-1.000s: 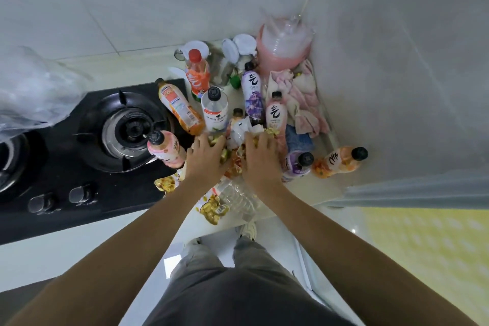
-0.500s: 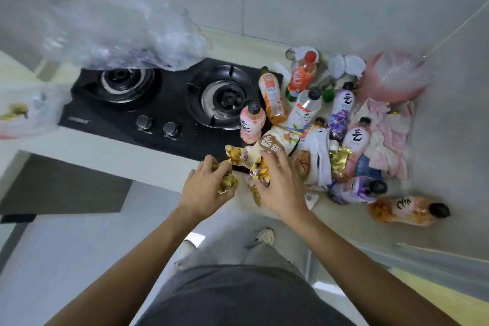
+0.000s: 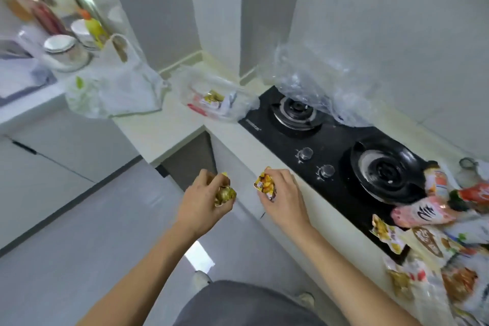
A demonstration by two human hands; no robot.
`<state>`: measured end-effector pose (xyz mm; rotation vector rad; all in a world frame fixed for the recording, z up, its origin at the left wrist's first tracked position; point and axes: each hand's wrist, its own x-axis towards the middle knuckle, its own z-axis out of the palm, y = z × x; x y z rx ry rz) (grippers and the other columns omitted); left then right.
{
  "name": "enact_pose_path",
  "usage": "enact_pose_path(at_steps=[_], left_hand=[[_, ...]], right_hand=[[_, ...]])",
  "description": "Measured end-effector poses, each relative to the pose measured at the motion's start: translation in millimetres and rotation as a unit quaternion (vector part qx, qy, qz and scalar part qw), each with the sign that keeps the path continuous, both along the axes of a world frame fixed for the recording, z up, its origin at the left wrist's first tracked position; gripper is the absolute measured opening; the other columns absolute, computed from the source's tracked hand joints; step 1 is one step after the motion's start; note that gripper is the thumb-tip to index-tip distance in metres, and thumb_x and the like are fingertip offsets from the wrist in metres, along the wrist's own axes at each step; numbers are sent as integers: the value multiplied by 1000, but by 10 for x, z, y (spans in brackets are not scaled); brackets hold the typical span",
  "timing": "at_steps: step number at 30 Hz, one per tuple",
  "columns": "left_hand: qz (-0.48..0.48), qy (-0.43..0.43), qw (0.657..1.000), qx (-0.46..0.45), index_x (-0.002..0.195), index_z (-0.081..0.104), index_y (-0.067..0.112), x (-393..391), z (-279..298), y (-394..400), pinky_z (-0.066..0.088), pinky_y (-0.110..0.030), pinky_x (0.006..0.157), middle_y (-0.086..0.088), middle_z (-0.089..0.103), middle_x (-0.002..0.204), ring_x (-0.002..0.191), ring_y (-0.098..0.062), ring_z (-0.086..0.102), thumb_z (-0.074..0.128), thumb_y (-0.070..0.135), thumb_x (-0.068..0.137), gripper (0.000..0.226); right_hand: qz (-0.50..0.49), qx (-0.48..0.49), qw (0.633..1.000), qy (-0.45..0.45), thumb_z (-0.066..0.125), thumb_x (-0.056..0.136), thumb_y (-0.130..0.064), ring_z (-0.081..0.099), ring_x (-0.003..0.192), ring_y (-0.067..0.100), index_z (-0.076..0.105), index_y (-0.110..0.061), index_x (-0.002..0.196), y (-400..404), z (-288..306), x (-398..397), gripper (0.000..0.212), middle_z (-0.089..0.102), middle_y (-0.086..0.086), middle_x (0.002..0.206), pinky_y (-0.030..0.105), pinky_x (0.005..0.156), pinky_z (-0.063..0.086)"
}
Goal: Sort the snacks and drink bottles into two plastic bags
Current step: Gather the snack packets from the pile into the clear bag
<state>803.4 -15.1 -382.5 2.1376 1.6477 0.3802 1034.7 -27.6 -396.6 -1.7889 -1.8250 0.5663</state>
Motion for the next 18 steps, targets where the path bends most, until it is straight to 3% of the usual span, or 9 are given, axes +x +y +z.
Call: enact_pose_path(at_steps=[5, 8, 18], left_hand=[[66, -11, 998, -10, 120, 55, 34, -971, 87, 495, 44, -30, 68, 7, 45, 115, 92, -17, 54, 68, 53, 87, 41], [76, -29, 997, -13, 120, 54, 35, -1216, 96, 892, 50, -32, 71, 7, 44, 112, 92, -16, 55, 68, 57, 84, 44], [28, -17, 998, -45, 117, 53, 32, -1371, -235, 2850, 53, -40, 78, 4, 44, 110, 95, -18, 52, 72, 51, 85, 42]], right_hand=[[40, -10, 999, 36, 78, 87, -28, 56, 111, 21, 59, -23, 127, 718, 51, -992, 45, 57, -2, 120, 38, 90, 53], [53, -11, 998, 42, 78, 86, -28, 57, 110, 21, 58, -24, 128, 1156, 69, -1299, 46, 56, -2, 120, 40, 90, 54], [22, -10, 999, 33, 82, 83, -26, 60, 106, 25, 64, -20, 121, 3151, -390, -1468, 42, 48, 0, 118, 45, 88, 55]])
